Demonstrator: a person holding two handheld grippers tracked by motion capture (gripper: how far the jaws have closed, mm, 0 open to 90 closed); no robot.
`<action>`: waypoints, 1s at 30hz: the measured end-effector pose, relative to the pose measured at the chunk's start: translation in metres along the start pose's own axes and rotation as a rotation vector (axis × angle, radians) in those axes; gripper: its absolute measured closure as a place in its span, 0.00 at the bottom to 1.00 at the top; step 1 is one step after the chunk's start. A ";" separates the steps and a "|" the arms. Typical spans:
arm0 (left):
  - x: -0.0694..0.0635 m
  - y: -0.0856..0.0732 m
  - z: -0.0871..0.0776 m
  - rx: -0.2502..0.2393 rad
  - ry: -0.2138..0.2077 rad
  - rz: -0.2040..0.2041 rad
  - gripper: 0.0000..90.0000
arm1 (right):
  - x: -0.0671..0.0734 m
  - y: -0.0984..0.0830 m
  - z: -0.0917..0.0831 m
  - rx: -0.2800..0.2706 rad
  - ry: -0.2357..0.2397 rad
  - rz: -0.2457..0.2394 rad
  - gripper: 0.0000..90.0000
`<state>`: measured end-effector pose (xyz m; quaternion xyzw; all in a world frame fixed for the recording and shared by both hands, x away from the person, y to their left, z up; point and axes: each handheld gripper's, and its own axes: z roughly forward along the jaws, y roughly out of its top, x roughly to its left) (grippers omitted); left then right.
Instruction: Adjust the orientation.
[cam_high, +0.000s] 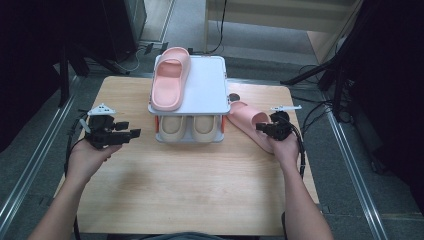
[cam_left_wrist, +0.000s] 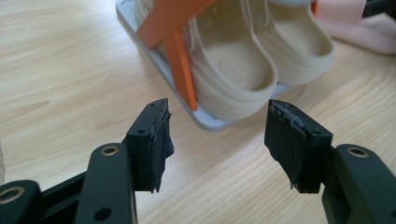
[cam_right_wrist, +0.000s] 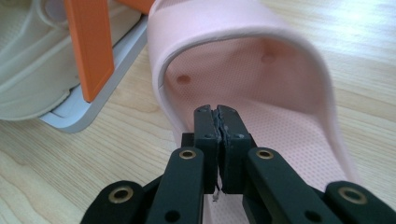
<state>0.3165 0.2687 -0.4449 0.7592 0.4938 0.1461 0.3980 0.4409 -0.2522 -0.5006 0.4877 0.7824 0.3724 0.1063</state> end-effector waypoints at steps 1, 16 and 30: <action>0.000 -0.002 0.000 0.001 0.003 0.001 0.45 | 0.001 0.000 0.003 0.015 0.000 -0.004 0.98; 0.004 -0.019 0.002 -0.023 0.015 0.023 0.45 | 0.012 0.003 0.010 0.050 -0.013 -0.041 0.98; 0.003 -0.022 0.007 -0.007 0.012 0.028 0.45 | 0.036 0.006 0.020 0.063 0.008 -0.067 0.98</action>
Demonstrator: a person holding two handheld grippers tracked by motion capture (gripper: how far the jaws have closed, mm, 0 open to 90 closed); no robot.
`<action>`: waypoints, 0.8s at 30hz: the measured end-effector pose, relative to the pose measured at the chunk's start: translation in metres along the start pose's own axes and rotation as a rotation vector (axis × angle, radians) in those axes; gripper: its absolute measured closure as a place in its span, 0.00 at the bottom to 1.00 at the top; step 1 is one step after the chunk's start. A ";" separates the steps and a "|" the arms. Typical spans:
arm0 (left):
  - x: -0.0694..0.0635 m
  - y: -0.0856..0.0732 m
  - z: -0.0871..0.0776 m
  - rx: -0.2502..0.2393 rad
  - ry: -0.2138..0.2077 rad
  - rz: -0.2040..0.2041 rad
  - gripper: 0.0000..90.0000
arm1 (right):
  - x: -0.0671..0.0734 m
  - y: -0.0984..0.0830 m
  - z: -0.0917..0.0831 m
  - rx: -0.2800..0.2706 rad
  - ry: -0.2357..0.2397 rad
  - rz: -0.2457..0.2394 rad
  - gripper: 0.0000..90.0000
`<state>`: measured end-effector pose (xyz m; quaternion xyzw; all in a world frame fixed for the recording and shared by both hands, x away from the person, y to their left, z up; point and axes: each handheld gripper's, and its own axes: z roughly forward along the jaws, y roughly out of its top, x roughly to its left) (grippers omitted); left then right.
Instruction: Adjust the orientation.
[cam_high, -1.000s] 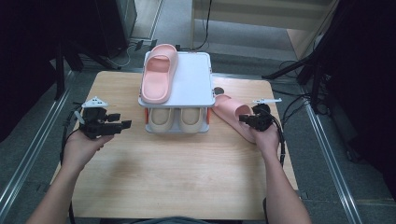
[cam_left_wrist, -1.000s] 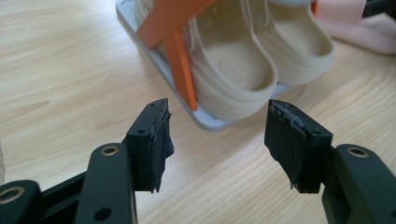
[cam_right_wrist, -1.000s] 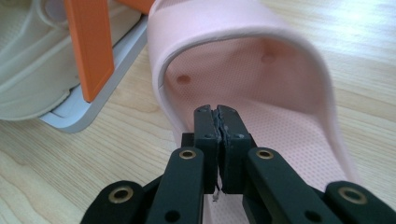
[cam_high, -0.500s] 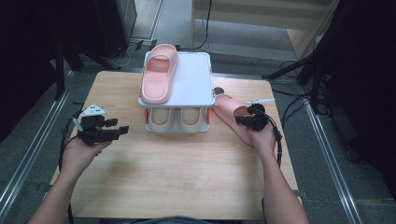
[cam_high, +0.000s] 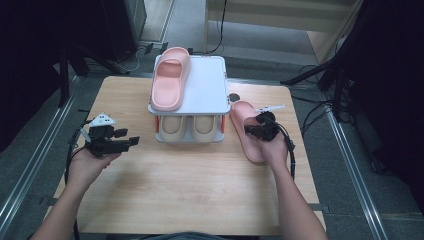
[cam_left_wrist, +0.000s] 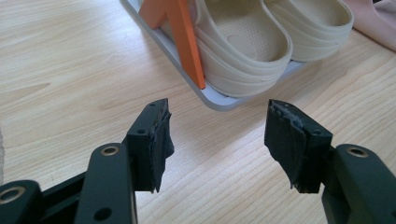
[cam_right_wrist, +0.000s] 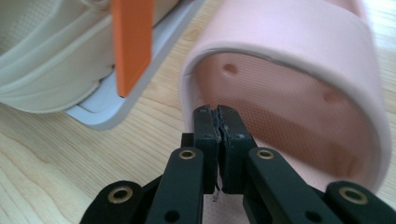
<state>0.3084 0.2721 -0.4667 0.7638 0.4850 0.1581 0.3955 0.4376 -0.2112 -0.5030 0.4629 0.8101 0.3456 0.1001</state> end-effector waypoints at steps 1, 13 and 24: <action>0.000 0.000 0.000 -0.001 -0.001 -0.001 0.45 | 0.003 0.001 0.001 -0.001 0.002 0.000 0.98; 0.001 0.000 0.002 0.004 -0.001 -0.008 0.45 | 0.012 0.006 0.009 0.000 -0.002 0.013 0.96; 0.008 0.008 0.015 0.011 -0.022 -0.035 0.45 | 0.010 0.001 -0.025 -0.119 0.027 0.061 0.84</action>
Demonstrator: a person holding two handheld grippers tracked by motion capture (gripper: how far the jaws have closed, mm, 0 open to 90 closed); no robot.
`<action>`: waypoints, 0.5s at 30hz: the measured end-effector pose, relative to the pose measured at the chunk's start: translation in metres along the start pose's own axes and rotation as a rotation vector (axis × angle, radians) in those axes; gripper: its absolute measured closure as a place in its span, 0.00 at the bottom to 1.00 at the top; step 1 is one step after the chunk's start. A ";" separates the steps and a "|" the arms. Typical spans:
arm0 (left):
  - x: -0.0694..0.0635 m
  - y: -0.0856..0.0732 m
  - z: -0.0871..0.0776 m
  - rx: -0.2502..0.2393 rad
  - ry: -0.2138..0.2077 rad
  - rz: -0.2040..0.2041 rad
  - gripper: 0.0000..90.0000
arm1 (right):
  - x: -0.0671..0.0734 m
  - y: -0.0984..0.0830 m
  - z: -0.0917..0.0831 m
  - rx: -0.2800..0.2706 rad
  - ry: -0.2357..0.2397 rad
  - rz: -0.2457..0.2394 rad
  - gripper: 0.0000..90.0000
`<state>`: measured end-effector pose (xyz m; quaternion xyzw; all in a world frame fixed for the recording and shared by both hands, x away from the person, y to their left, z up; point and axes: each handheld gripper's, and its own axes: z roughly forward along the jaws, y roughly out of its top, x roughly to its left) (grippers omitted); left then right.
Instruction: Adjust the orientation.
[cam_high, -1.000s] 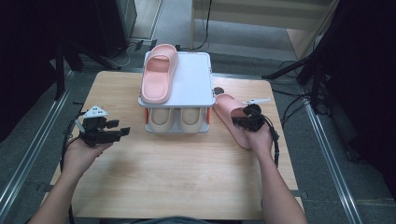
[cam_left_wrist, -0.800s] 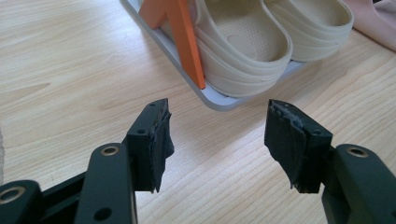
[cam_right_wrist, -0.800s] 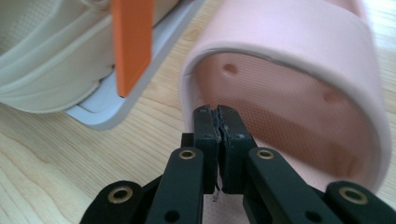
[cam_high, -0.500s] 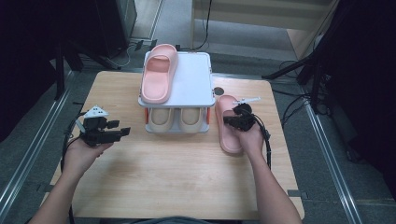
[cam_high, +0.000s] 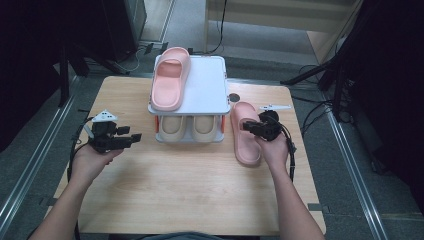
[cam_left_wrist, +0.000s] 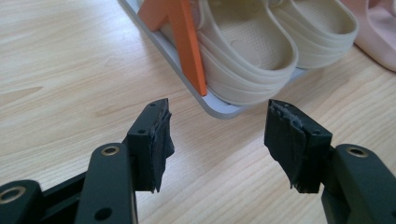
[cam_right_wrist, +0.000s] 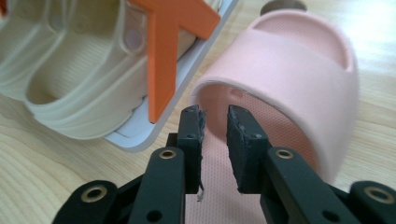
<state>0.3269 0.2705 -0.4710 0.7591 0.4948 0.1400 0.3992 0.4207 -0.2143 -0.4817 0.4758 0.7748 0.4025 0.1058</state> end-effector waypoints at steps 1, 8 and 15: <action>0.001 0.001 0.002 0.005 -0.004 -0.002 0.45 | 0.000 -0.001 -0.002 -0.006 -0.004 -0.006 0.83; 0.003 0.008 0.016 0.016 -0.021 0.000 0.46 | -0.003 -0.013 -0.019 -0.033 -0.039 -0.003 0.71; 0.001 0.010 0.021 0.036 -0.017 0.008 0.46 | -0.021 -0.022 -0.024 -0.046 -0.073 0.052 0.62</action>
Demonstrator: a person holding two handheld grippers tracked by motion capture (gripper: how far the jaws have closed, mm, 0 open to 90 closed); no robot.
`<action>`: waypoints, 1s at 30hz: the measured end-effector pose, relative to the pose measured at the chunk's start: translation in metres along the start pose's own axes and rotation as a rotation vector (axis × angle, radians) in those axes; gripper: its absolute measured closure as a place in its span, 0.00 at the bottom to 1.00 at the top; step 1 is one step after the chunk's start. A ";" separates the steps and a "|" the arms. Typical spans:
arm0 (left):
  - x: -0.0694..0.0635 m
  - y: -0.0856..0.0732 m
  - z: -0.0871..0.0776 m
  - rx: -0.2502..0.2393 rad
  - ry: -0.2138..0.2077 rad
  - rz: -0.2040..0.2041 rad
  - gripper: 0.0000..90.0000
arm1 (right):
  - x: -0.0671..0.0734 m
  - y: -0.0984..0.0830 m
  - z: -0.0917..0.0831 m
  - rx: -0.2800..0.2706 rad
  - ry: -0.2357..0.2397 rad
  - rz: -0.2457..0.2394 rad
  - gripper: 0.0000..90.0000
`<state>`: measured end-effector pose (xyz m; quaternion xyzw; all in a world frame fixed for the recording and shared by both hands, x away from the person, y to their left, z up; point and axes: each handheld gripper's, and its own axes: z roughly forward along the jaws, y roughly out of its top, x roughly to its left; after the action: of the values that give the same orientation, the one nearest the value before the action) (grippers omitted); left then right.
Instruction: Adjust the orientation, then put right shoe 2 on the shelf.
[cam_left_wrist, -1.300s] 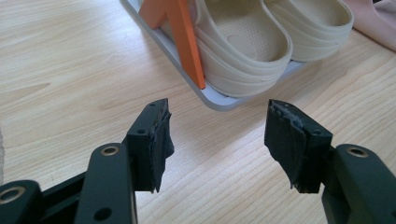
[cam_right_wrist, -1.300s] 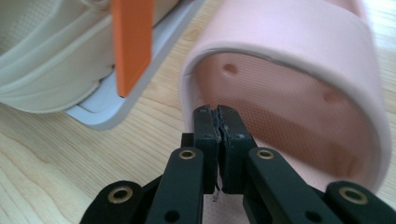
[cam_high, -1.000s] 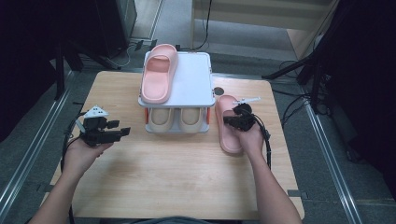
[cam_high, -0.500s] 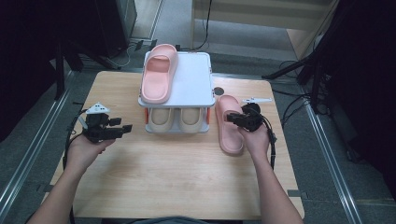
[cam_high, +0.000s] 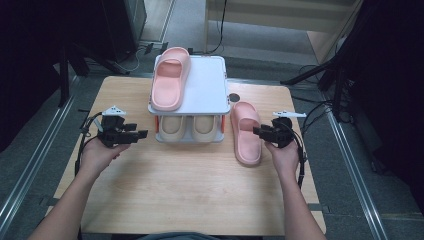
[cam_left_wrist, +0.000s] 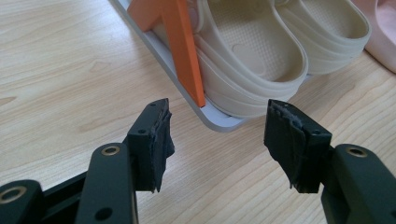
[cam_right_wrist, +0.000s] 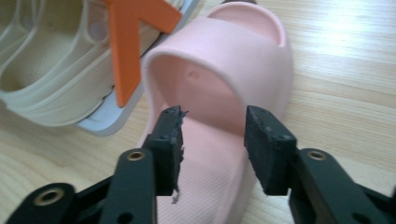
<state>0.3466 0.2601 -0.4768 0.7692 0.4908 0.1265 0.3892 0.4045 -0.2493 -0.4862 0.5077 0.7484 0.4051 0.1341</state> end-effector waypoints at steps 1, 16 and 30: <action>0.000 0.000 0.000 0.006 0.001 -0.001 0.46 | -0.002 0.000 0.000 -0.005 0.000 0.006 0.61; 0.001 -0.003 0.003 0.026 0.001 -0.002 0.46 | -0.019 -0.008 0.015 0.006 -0.071 0.016 0.59; 0.000 -0.013 -0.007 0.023 0.019 -0.007 0.46 | -0.016 -0.001 0.036 0.043 -0.077 0.005 0.60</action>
<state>0.3339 0.2663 -0.4818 0.7706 0.4985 0.1270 0.3762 0.4333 -0.2461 -0.5132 0.5275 0.7499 0.3695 0.1510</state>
